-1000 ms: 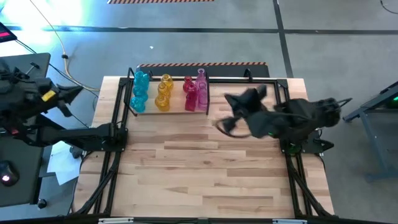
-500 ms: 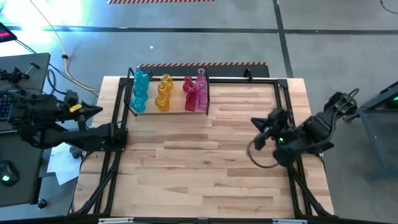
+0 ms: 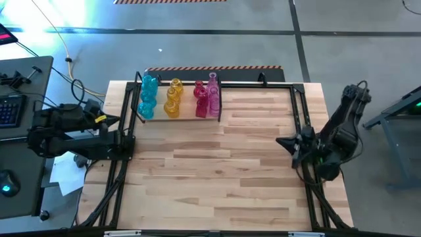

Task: Sort vases onto shelf
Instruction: Return to Home Position

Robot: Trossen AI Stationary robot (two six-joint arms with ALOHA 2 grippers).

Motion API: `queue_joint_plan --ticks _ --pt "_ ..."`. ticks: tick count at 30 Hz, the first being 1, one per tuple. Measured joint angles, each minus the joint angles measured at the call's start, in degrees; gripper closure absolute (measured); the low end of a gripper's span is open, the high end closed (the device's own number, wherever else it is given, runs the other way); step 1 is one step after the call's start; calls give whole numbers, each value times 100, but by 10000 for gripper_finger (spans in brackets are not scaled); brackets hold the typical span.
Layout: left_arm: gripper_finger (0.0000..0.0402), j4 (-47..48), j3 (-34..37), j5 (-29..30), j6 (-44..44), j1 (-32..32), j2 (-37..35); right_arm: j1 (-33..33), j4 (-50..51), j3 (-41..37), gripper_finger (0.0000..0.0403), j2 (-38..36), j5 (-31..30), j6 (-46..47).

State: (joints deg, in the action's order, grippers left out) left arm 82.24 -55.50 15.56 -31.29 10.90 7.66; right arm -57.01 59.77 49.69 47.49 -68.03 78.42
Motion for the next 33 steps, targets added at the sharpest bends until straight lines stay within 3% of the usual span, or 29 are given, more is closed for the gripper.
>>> queue_joint_plan --ticks 7,11,16,25,29,33 --pt "402 1 137 -34 777 0 -2 -305 -2654 -1262 402 -558 -98 -2349" --pt "401 -148 135 28 1312 0 -2 -119 -4897 -1842 402 -639 950 -4419" --pt "401 -295 135 282 1494 0 -2 711 -7325 -2390 402 -656 2507 -6569" --pt "401 -440 135 311 1807 0 -2 3131 -7231 -2437 402 -638 5180 -6940" --pt "401 -453 135 311 2027 0 -2 4145 -7472 -2437 402 -634 6710 -7242" --pt "402 -397 135 311 2038 0 -2 4924 -7547 -2437 402 -634 7671 -7301"
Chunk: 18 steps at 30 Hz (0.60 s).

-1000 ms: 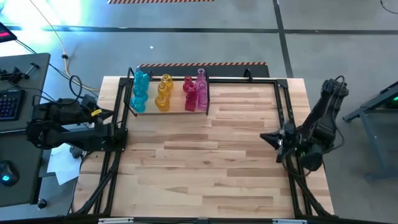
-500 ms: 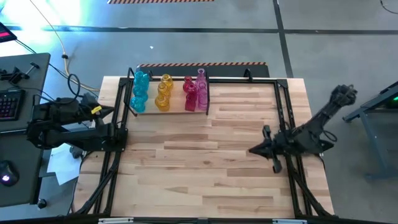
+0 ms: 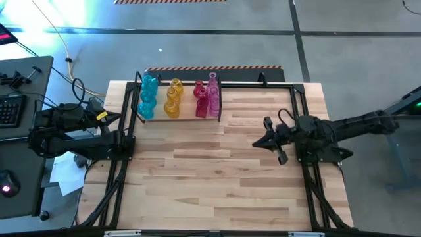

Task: Sort vases onto shelf
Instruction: Return to Home Position

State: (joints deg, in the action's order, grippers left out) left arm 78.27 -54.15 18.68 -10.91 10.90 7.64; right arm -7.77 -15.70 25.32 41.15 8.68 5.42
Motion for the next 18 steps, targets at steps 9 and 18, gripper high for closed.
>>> queue_joint_plan --ticks 9,18 --pt "401 -2 -2 -11 -496 0 0 956 718 0 402 -276 654 -185" --pt "401 3 -2 -11 -291 0 0 1534 811 -383 402 -1436 1131 -381"
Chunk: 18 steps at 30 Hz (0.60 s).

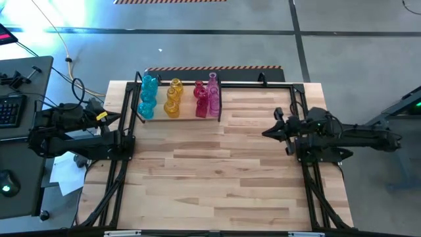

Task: Sort vases onto shelf
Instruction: Return to Home Position

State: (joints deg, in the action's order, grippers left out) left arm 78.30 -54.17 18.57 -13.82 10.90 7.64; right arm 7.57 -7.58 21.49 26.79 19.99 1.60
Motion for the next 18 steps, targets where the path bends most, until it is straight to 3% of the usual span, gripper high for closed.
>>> queue_joint_plan --ticks 9,13,18 --pt "401 2 0 2 83 0 0 184 -1467 -1777 402 -1608 -5 453" --pt "401 -30 219 -76 305 -4 -143 184 -1206 -2089 402 -2150 -5 408" --pt "401 -298 849 -652 235 -4 -735 184 -564 -2091 402 -2622 -5 396"
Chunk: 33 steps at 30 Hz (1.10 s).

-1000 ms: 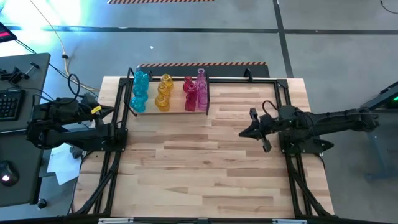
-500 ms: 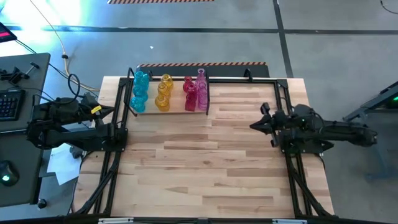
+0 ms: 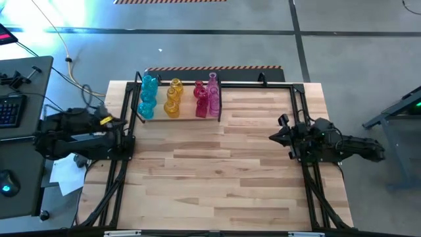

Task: Sort vases onto shelf
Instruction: Return to Home Position

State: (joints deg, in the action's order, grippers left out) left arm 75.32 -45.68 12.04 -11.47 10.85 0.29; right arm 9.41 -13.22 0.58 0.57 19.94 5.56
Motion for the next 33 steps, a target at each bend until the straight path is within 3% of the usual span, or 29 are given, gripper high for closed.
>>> queue_joint_plan --ticks 3,11,15,18,28,30,33 --pt "401 171 94 95 -192 -2 1 0 18 0 402 -47 4 -37" --pt "402 -2187 363 86 -896 15 1 4 51 0 402 -34 2 -90" --pt "401 -3966 1058 30 -441 35 1 4 59 -2 402 -31 5 -110" --pt "401 -5010 1969 -207 -235 37 1 2 58 -2 402 -30 9 -149" --pt "402 -7135 4305 -423 -636 -39 -6 -7 129 -2 402 -32 15 -109" --pt "402 -7769 4505 -656 -626 -105 61 -7 160 -4 402 -32 16 -109" --pt "401 -7922 4483 -601 -597 -259 97 -7 162 -4 402 -32 17 -107"
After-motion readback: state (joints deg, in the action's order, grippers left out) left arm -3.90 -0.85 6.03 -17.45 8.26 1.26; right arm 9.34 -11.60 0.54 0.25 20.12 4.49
